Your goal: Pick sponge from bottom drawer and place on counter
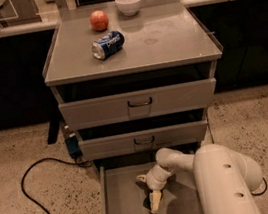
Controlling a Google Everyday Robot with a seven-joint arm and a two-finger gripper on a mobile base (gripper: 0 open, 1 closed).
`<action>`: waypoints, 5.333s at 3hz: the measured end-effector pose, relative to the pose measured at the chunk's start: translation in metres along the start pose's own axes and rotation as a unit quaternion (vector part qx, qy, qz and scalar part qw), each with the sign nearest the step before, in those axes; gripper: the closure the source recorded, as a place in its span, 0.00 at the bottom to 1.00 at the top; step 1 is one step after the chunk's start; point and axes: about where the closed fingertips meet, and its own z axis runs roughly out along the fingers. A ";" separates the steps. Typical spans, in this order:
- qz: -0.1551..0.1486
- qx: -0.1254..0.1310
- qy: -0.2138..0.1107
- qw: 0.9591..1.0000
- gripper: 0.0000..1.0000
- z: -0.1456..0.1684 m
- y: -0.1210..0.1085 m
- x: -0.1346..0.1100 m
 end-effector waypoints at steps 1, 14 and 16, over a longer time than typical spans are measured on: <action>0.022 -0.009 -0.003 1.000 0.00 0.011 0.005 0.003; 0.024 0.018 0.001 1.000 1.00 -0.010 0.011 0.009; -0.022 0.082 -0.005 0.996 1.00 -0.164 0.032 -0.083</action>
Offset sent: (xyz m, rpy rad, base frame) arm -0.0056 0.0022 -0.0092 -0.0051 0.0345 -0.0220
